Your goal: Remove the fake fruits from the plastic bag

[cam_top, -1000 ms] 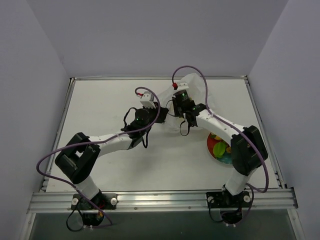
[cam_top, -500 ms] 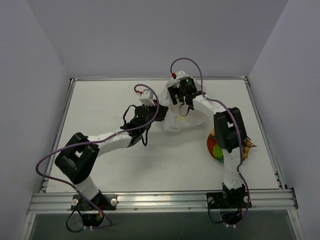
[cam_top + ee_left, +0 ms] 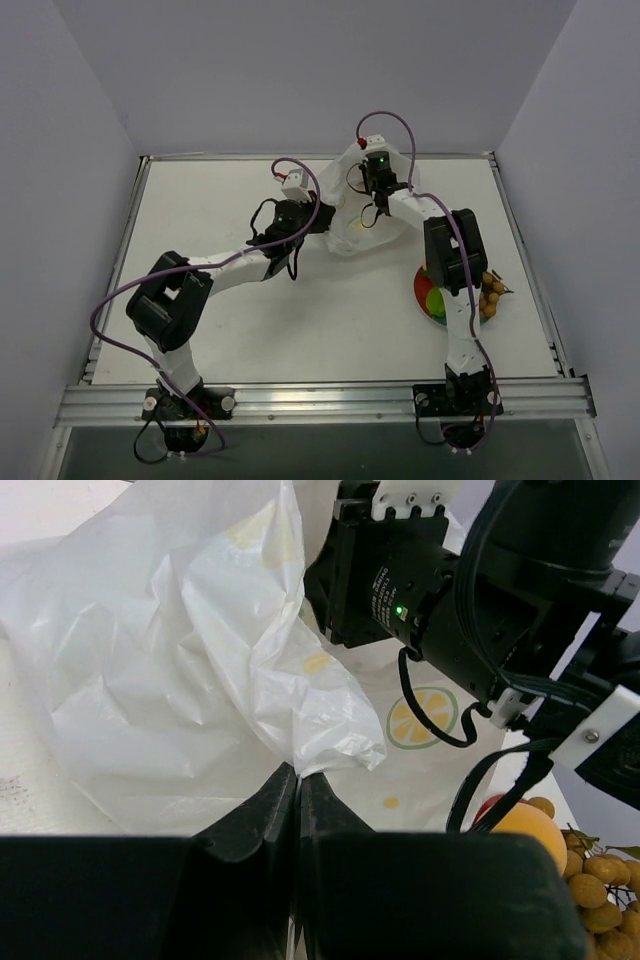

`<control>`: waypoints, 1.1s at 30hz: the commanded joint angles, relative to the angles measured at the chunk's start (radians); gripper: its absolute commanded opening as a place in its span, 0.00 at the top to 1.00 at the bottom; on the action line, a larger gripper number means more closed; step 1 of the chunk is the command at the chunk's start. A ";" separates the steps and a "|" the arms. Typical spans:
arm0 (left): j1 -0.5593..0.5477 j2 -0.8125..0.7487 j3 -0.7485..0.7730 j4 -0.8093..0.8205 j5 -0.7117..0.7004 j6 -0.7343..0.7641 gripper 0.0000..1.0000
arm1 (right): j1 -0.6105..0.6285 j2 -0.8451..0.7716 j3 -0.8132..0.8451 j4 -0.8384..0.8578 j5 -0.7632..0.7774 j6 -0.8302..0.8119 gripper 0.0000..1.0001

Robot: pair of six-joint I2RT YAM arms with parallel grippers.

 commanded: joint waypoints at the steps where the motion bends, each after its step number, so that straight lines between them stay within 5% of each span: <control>1: 0.003 -0.057 0.023 -0.001 -0.020 0.020 0.98 | 0.006 -0.130 -0.079 0.146 0.031 0.049 0.99; 14: -0.050 -0.155 -0.212 0.000 -0.120 0.076 0.98 | 0.018 -0.733 -0.501 0.086 -0.354 0.252 0.97; 16: -0.051 -0.163 -0.224 0.002 -0.123 0.079 0.98 | 0.001 -0.784 -0.520 0.074 -0.306 0.275 0.79; 17: -0.051 -0.164 -0.230 0.003 -0.121 0.087 0.98 | -0.009 -0.778 -0.508 0.057 -0.286 0.276 0.44; 21: -0.054 -0.176 -0.246 0.005 -0.117 0.090 0.98 | -0.120 -0.573 -0.246 -0.059 -0.385 0.299 0.04; 26: -0.053 -0.187 -0.247 -0.011 -0.120 0.112 0.98 | -0.184 -0.232 0.145 -0.260 -0.591 0.322 0.00; 33: -0.053 -0.166 -0.226 -0.018 -0.101 0.127 0.98 | -0.191 0.122 0.469 -0.274 -0.762 0.377 0.00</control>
